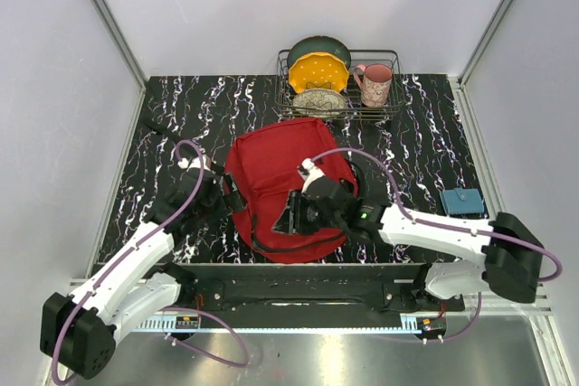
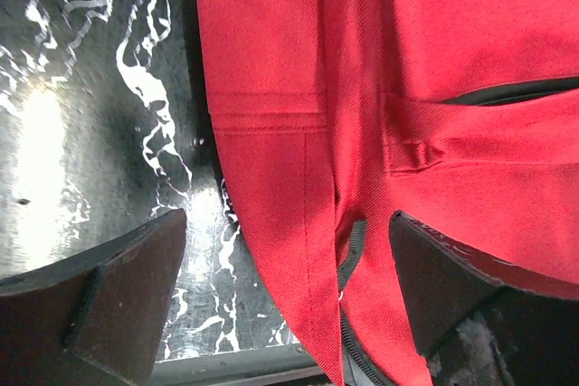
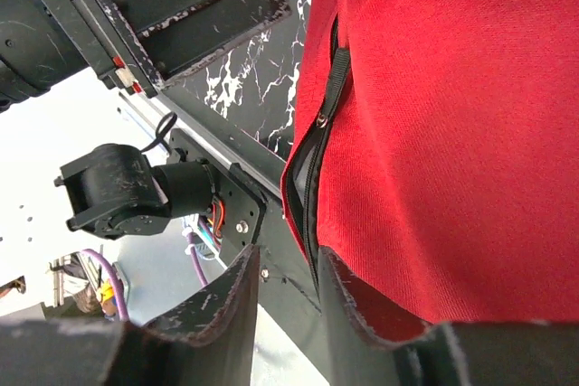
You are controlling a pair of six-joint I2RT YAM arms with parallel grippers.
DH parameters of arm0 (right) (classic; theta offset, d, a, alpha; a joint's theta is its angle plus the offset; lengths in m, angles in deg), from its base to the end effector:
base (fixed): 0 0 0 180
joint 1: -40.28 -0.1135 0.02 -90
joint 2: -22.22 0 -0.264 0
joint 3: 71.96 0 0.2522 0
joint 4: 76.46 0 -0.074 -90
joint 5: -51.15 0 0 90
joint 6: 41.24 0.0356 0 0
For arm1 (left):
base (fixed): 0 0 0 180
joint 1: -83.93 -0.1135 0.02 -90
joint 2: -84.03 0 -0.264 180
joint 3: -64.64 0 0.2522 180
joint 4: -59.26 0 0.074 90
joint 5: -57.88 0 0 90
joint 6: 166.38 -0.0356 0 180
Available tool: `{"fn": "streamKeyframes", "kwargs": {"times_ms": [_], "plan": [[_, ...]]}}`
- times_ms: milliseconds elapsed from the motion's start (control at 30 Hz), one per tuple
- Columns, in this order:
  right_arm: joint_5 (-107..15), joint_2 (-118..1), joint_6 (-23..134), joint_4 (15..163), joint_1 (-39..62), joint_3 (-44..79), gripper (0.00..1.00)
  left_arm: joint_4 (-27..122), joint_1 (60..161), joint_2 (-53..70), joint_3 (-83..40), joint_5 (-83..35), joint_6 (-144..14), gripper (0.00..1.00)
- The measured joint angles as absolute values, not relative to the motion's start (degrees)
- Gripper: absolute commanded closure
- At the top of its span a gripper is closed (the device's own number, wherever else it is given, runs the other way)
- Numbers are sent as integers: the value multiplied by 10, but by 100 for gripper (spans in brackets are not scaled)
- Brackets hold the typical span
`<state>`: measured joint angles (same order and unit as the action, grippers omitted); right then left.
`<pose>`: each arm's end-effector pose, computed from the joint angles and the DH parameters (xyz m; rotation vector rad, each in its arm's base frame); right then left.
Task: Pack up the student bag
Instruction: Zip the student bag at the center of the board.
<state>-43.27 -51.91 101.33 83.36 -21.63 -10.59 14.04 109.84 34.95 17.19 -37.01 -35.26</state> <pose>0.1321 0.2533 0.2522 -0.2472 2.4035 1.1548 0.1579 -0.0733 0.2259 -0.3626 2.4053 -0.4444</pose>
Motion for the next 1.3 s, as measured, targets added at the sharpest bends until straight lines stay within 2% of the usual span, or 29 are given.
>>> {"fn": "streamKeyframes", "kwargs": {"times_ms": [233, 400, 867, 1100, 1233, 1300], "plan": [[-434, -622, 1042, 891, -232, -81, 58, 189, 1051, 331, 204, -297, -343, 4], [-412, -678, 1069, 944, -234, -79, 62, 247, 1013, 324, 224, -261, -340, 5], [-356, -748, 1125, 1000, -234, -68, 64, 377, 972, 231, 277, -167, -310, 9], [-347, -789, 1134, 1011, -234, -49, 64, 399, 969, 205, 278, -155, -308, 18], [-339, -805, 1137, 1011, -234, -37, 59, 403, 967, 202, 278, -153, -308, 29], [-333, -809, 1138, 1010, -234, -32, 59, 404, 967, 202, 278, -152, -307, 31]]}}
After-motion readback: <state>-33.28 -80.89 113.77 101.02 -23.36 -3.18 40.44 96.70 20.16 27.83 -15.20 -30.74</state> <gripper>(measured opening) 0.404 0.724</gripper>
